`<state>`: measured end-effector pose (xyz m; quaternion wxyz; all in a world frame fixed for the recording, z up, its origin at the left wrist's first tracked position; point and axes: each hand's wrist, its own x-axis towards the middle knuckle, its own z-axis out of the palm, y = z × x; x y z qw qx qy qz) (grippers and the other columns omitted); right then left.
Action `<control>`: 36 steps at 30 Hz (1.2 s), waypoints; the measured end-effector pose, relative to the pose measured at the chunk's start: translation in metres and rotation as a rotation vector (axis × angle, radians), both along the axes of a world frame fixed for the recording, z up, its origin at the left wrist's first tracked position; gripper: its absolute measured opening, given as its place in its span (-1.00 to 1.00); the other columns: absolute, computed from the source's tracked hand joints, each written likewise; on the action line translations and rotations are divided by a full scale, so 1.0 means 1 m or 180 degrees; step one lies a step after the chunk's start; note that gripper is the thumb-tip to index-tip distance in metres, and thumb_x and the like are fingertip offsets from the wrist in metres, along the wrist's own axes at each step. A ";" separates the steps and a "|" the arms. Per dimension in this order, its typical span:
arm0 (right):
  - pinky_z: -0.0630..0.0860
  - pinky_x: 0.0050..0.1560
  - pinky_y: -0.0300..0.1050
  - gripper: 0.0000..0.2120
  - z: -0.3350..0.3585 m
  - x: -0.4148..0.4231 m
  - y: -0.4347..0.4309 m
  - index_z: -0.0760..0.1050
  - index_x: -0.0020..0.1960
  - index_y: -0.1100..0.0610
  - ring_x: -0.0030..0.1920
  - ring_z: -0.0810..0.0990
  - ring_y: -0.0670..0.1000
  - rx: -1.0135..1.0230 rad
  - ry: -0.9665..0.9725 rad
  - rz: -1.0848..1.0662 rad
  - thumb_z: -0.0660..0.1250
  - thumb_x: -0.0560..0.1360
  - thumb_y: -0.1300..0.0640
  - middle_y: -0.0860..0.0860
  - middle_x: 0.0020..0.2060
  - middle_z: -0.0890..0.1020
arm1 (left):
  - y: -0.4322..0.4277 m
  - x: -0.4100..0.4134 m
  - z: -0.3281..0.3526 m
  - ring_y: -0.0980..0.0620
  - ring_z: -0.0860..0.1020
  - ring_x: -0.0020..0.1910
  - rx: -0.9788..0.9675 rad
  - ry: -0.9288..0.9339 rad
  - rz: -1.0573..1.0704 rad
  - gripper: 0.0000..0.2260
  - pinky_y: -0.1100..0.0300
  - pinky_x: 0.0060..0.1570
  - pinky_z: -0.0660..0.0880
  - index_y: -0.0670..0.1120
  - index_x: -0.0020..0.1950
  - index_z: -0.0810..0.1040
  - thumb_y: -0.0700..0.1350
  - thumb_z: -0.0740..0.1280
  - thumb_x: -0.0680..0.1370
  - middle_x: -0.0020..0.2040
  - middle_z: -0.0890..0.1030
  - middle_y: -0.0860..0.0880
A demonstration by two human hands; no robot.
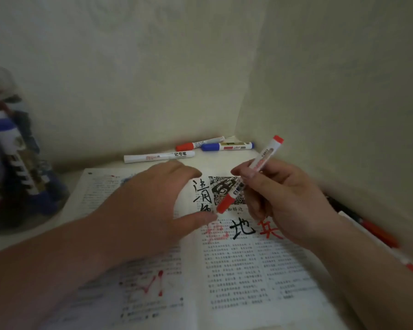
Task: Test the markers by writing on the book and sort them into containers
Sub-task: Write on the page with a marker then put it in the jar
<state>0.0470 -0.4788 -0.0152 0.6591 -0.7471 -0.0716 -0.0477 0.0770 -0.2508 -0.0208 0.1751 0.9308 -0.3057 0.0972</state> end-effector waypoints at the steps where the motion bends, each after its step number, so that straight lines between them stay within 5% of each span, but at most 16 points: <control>1: 0.38 -0.43 -0.18 -0.77 0.000 -0.001 0.002 0.66 -0.08 0.11 -0.48 0.41 0.05 0.0076 0.0032 0.0017 0.43 0.45 -0.06 0.08 -0.49 0.51 | 0.000 0.000 -0.001 0.41 0.25 0.24 -0.0120 -0.0059 -0.0105 -0.33 0.41 0.13 0.22 0.25 0.43 0.28 0.55 0.06 0.42 0.33 0.37 0.33; 7: 0.48 -0.43 -0.12 -0.90 -0.003 -0.001 0.015 0.65 -0.13 0.13 -0.43 0.49 0.11 0.0599 0.0209 0.0531 0.40 0.47 0.11 0.20 -0.38 0.57 | -0.005 -0.002 -0.008 0.31 0.47 0.01 -0.0396 -0.0016 -0.0672 -0.66 0.50 -0.10 0.37 0.14 0.31 0.50 0.22 0.13 0.63 0.04 0.51 0.33; 13: 0.54 -0.35 0.00 -0.96 0.000 -0.008 0.021 0.61 -0.11 0.15 -0.42 0.55 0.15 0.0008 0.0005 0.0400 0.44 0.51 0.24 0.17 -0.39 0.62 | -0.008 -0.009 -0.009 0.26 0.50 0.01 -0.0817 0.0614 -0.0656 -0.82 0.36 -0.04 0.42 0.22 0.20 0.35 -0.04 0.19 0.67 -0.07 0.54 0.24; 19: 0.52 -0.41 -0.03 -0.86 0.000 -0.015 0.030 0.54 -0.08 0.20 -0.42 0.53 0.10 -0.0119 -0.0204 0.0326 0.46 0.46 0.18 0.16 -0.39 0.62 | -0.008 -0.013 -0.004 0.25 0.51 -0.01 -0.0818 0.0943 -0.0984 -0.85 0.43 -0.09 0.38 0.19 0.10 0.40 0.13 0.07 0.63 -0.09 0.53 0.21; 26: 0.44 -0.42 -0.07 -0.86 -0.003 -0.016 0.030 0.54 -0.25 0.05 -0.47 0.50 0.07 -0.0057 -0.0274 0.0370 0.46 0.45 0.13 0.13 -0.44 0.58 | -0.006 -0.011 0.000 0.13 0.56 -0.12 -0.0888 0.0968 -0.1227 -0.80 0.24 -0.15 0.45 0.17 0.01 0.43 0.18 0.07 0.59 -0.12 0.59 0.19; 31: 0.44 -0.43 -0.11 -0.81 -0.001 -0.018 0.028 0.54 -0.24 0.03 -0.47 0.49 0.07 0.0146 -0.0313 0.0645 0.55 0.43 0.09 0.18 -0.41 0.58 | -0.005 -0.011 0.003 0.18 0.57 -0.13 -0.0917 0.0874 -0.1264 -0.84 0.38 -0.19 0.41 0.22 -0.01 0.45 0.19 0.11 0.59 -0.14 0.59 0.29; 36: 0.30 -0.48 -0.16 -0.82 0.003 -0.014 0.021 0.51 -0.31 0.08 -0.56 0.36 0.06 0.0319 -0.0337 0.0417 0.52 0.30 0.19 0.16 -0.52 0.47 | -0.001 -0.008 0.003 0.17 0.50 -0.28 -0.0755 0.0934 -0.1034 -0.69 0.23 -0.26 0.44 0.32 0.10 0.35 0.43 0.11 0.48 -0.18 0.55 0.10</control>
